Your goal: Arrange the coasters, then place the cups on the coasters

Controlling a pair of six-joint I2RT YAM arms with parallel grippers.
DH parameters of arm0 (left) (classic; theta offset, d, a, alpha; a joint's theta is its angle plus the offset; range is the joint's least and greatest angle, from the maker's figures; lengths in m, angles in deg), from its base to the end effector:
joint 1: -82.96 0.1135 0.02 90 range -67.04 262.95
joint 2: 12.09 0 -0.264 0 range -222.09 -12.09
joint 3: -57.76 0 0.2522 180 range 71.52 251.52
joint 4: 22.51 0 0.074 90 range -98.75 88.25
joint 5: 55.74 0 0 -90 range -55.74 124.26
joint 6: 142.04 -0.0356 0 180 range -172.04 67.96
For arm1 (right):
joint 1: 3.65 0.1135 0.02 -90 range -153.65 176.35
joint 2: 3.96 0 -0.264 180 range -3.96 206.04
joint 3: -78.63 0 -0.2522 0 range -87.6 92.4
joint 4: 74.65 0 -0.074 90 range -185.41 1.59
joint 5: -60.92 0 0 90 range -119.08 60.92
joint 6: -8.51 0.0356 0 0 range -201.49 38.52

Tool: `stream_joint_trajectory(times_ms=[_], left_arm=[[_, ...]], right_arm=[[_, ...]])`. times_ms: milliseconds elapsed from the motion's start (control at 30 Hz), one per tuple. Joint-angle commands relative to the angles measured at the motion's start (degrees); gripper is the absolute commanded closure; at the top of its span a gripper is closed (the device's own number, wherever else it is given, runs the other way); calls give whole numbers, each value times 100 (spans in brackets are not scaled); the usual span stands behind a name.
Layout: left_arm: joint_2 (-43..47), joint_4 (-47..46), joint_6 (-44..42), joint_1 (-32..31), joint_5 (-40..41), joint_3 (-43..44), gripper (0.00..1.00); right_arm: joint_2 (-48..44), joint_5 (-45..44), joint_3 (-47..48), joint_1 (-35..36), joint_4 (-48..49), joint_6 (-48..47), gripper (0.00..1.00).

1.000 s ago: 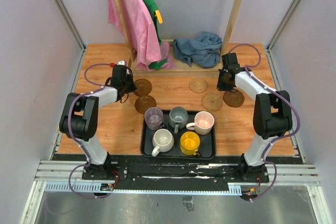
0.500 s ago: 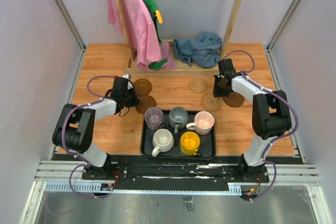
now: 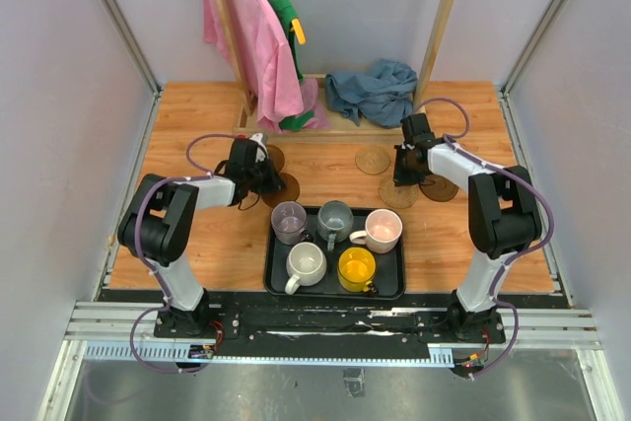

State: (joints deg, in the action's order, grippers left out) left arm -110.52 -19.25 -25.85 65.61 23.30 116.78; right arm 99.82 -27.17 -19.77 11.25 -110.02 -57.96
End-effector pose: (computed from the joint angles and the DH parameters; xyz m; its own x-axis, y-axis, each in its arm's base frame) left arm 0.3165 -0.1060 0.1407 -0.7686 -0.2138 -0.6029 0.0969 0.8927 -0.4401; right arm 0.3623 0.0976 0.1822 -0.8572 0.1848 -0.4807 0.0741 0.9679 0.2400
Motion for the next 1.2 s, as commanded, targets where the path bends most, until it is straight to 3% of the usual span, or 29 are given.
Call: stream_joint_trajectory(times_ms=[0,300,833,1167], left_arm=[[-749,-13,83,-121,-389,197,99],[-1499,-279,286,-251,-911,1050,99],[-2393,-267,496,-248,-886,2344,99],[-1531,-501,482,-246,-807,2042,100]], right_arm=[[193,-140,8,71,-37,131,99],[629,-402,357,21,-225,231,99],[1714,-510,1723,-409,-638,290,99],[581,-1232,1713,-33,-690,-245,99]])
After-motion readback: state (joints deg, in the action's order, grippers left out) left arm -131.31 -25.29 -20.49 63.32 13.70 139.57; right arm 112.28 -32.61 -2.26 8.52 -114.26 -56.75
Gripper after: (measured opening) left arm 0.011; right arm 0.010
